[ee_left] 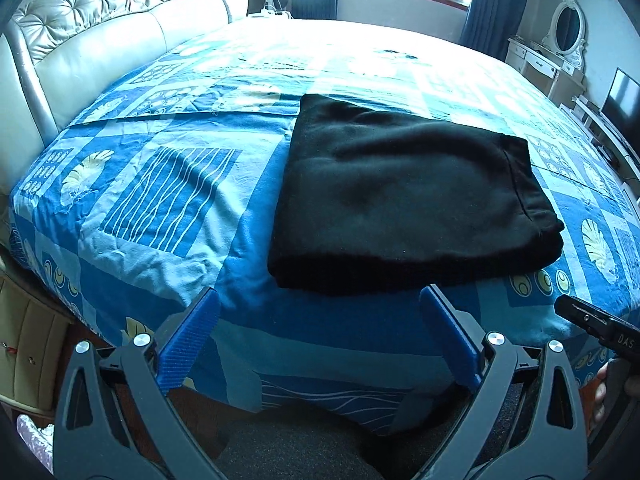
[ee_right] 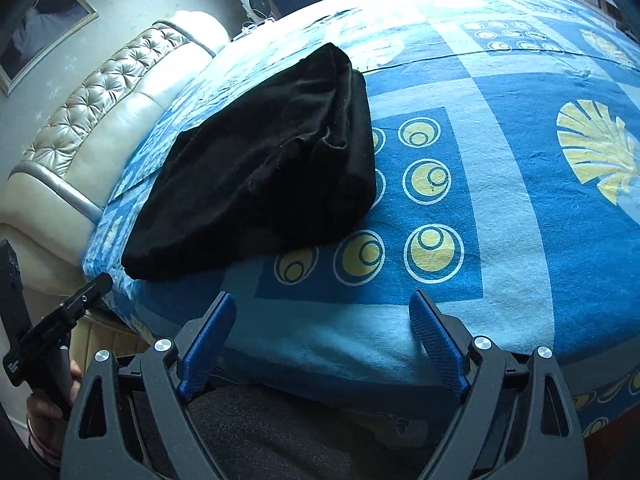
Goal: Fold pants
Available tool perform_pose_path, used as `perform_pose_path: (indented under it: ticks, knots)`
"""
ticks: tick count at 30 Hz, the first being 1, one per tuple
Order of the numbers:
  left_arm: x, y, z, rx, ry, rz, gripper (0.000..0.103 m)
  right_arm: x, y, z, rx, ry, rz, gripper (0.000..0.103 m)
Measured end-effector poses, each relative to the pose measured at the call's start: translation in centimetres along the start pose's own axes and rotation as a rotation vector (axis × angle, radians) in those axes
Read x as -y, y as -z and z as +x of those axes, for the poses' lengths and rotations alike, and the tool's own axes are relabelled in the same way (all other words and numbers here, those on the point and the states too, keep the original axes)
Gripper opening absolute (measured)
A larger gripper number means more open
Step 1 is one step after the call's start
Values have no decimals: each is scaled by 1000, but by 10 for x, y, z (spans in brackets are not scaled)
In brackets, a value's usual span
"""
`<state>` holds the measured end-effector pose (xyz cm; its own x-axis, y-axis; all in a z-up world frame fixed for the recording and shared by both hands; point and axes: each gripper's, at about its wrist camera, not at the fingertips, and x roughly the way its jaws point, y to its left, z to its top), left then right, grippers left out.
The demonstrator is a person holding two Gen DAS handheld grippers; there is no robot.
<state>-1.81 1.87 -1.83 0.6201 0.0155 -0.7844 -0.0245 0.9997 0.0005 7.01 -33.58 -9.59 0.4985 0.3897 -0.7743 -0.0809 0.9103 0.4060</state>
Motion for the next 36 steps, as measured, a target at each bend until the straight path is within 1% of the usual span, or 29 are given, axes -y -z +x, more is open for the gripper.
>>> perform_pose_path:
  ticks: [2, 4, 7, 9, 12, 17, 23, 30, 36]
  knots:
    - [3, 1, -2, 21, -25, 33, 100, -4, -1, 0, 10, 32, -14, 87]
    - [5, 0, -6, 40, -47, 43, 100, -12, 0, -1, 29, 63, -35, 87]
    - [3, -3, -9, 60, -16, 18, 100, -15, 0, -4, 53, 100, -61, 87]
    - [3, -5, -9, 68, -15, 6, 100, -19, 0, -6, 74, 119, -74, 87]
    - [5, -6, -8, 62, -28, 24, 100, -21, 0, -10, 100, 145, -95, 87]
    - [9, -4, -10, 66, -32, 35, 100, -18, -1, -12, 118, 160, -86, 87]
    - [9, -3, -6, 39, -35, 33, 100, -21, 2, -12, 114, 166, -100, 87]
    - [9, -4, -12, 63, -49, 32, 100, -24, 3, -13, 113, 163, -113, 87]
    - [9, -4, -11, 56, -53, 37, 100, -25, 4, -13, 107, 167, -111, 87]
